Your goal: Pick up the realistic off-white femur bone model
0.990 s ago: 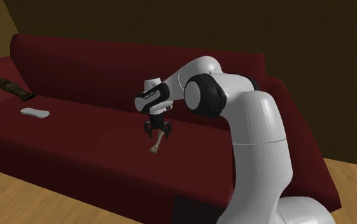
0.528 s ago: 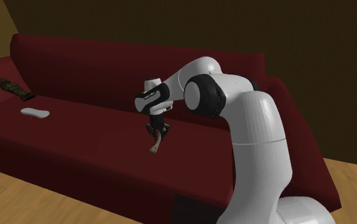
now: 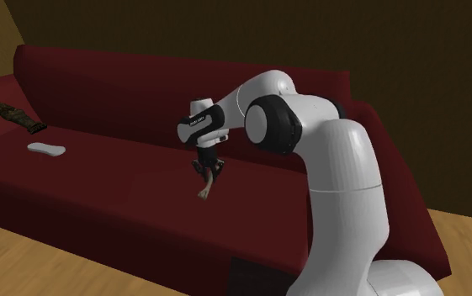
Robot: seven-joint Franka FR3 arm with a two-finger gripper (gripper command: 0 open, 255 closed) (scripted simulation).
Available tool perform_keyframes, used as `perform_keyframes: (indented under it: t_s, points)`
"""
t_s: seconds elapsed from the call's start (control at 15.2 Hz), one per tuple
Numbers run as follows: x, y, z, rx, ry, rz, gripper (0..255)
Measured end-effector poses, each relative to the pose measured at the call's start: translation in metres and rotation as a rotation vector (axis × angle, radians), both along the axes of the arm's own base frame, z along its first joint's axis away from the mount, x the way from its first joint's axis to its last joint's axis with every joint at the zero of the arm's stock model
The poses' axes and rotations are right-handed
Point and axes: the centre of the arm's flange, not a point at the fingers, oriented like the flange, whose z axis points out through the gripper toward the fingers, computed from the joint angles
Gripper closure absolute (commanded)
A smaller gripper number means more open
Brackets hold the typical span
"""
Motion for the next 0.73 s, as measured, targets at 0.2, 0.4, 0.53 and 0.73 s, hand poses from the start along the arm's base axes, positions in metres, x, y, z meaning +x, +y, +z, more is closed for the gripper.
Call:
perform_keyframes:
  t_s: [0.2, 0.4, 0.53, 0.73]
  points:
    - [-0.001, 0.0, 0.017, 0.0, 0.0, 0.0, 255]
    - [0.0, 0.0, 0.032, 0.0, 0.0, 0.0, 255]
    - [0.0, 0.001, 0.044, 0.0, 0.0, 0.0, 255]
    - [0.0, 0.001, 0.057, 0.0, 0.0, 0.0, 255]
